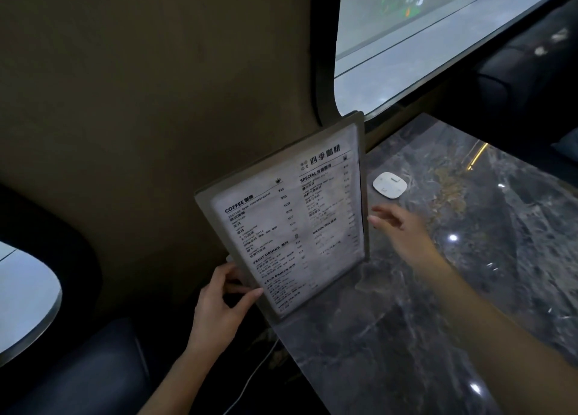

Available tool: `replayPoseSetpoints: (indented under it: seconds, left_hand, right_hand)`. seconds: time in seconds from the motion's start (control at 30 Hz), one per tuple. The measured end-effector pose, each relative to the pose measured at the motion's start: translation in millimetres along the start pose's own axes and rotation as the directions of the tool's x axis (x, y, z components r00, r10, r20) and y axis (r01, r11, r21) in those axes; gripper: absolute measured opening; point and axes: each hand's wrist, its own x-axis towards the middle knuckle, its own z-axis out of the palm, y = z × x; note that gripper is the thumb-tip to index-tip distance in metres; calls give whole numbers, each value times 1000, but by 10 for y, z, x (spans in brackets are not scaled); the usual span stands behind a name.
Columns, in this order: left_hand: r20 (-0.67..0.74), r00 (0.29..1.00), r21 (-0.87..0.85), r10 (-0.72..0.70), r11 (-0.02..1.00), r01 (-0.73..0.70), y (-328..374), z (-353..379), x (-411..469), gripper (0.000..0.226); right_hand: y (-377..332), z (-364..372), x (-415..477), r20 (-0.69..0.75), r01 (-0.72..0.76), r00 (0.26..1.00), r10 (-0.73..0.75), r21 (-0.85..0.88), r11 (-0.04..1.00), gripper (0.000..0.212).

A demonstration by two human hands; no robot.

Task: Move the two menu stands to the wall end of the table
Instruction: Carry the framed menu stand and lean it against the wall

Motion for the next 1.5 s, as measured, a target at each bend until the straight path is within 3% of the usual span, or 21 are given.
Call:
replayPoseSetpoints:
  seconds: [0.13, 0.23, 0.5, 0.8, 1.03, 1.27, 1.5]
  left_hand:
    - [77, 990, 47, -115, 993, 112, -99, 103, -58, 53]
    - [52, 990, 90, -132, 988, 127, -164, 233, -120, 49]
    - [-7, 996, 127, -89, 988, 89, -227, 323, -197, 49]
    - [10, 996, 149, -84, 985, 82, -242, 305, -161, 45]
    - [-17, 1000, 193, -25, 981, 27, -316, 214, 16, 41]
    - [-104, 978, 138, -182, 971, 196, -355, 23, 288, 51]
    - [-94, 977, 123, -189, 972, 200, -435, -35, 422, 46]
  right_hand:
    - [215, 14, -149, 80, -24, 996, 40, -200, 980, 29]
    - [282, 42, -223, 136, 20, 990, 26, -325, 945, 32]
    - [311, 106, -203, 132, 14, 990, 38, -376, 927, 14]
    - [227, 186, -138, 210, 68, 975, 69, -584, 809, 4]
    - [136, 320, -39, 180, 81, 983, 35, -596, 799, 7]
    - [-65, 597, 250, 196, 151, 980, -40, -594, 790, 18]
    - [-146, 706, 402, 168, 200, 978, -122, -604, 771, 19]
